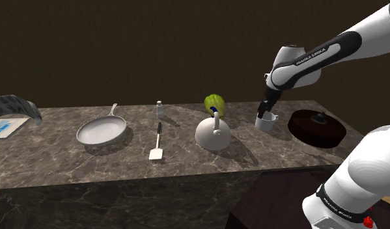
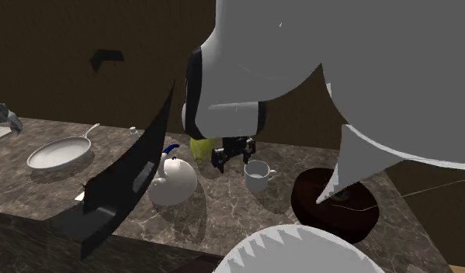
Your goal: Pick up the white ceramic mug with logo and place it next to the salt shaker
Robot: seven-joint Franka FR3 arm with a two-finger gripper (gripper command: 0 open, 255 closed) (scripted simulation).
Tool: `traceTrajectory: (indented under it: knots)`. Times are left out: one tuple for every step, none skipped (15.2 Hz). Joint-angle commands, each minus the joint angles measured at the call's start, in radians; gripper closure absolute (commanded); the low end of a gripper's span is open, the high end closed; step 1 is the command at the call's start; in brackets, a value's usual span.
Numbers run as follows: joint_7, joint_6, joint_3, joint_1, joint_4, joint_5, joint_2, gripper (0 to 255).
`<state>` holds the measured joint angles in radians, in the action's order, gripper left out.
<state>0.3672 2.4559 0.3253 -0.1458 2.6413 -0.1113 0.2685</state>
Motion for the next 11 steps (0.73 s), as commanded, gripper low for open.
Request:
traceTrajectory:
  knots:
    - [0.037, 0.056, 0.025, -0.002, -0.027, 0.009, -0.081, 0]
    - [0.058, 0.084, 0.037, -0.003, -0.039, 0.018, -0.121, 0]
    - [0.080, 0.112, 0.048, -0.004, -0.051, 0.029, -0.161, 0]
    - [0.104, 0.138, 0.059, -0.005, -0.065, 0.044, -0.202, 0]
    - [0.129, 0.164, 0.068, -0.007, -0.080, 0.062, -0.244, 0]
    - [0.157, 0.188, 0.074, -0.011, -0.097, 0.083, -0.286, 0]
    - [0.162, 0.192, 0.074, -0.013, -0.100, 0.086, -0.293, 0]
    - [0.170, 0.206, 0.072, -0.013, -0.100, 0.098, -0.308, 0]
    - [0.179, 0.221, 0.071, -0.014, -0.100, 0.111, -0.324, 0]
    - [0.189, 0.235, 0.068, -0.014, -0.100, 0.124, -0.339, 0]
    - [0.199, 0.249, 0.066, -0.015, -0.101, 0.137, -0.355, 0]
